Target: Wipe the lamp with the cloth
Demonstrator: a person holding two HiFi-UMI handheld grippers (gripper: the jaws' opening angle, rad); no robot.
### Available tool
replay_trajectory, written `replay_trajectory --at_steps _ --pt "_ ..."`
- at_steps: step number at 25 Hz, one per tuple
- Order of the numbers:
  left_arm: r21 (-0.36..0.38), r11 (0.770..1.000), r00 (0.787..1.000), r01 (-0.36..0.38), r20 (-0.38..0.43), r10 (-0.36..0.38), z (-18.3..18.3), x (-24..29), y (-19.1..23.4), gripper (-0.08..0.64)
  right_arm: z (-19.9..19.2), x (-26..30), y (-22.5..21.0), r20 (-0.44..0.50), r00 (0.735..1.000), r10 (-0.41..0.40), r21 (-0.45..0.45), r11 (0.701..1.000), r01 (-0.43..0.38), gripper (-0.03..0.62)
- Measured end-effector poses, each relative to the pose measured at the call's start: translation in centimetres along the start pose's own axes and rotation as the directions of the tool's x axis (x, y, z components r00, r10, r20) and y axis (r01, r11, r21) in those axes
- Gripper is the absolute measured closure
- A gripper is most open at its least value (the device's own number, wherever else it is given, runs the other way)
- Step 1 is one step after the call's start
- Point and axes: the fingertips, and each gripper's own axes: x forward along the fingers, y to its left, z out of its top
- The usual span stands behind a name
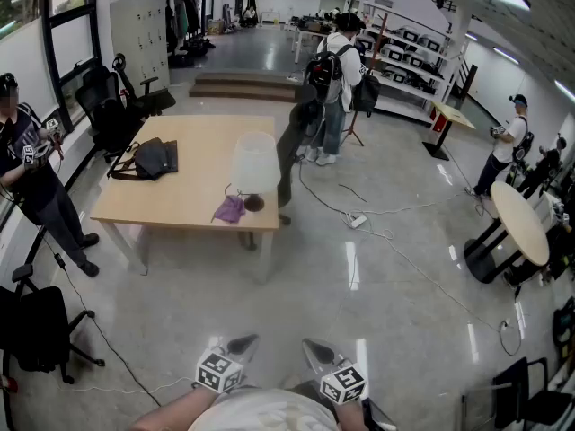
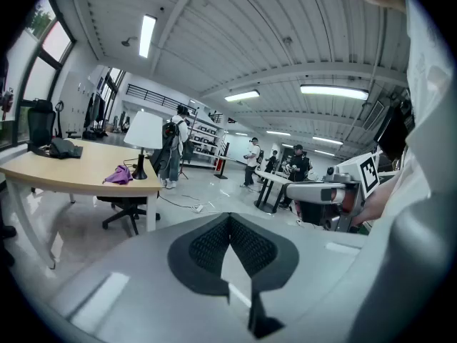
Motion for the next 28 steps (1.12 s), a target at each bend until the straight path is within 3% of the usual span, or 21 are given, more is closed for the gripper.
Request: replay_trajectory --at_steps 10,28 --pt "0.024 1.000 0.999 -0.017 0.036 0.016 1.3 0.1 0.7 0.558 0.9 0.3 -0.4 0.016 1.000 0.015 -0.001 1.000 -0.015 0.578" --pt "-0.033 0.992 0.992 -0.119 0.032 0.120 -0.7 -3.9 4.4 0.558 0.6 3.6 3.8 -0.027 0.990 0.139 -0.046 0.989 -0.140 0.578"
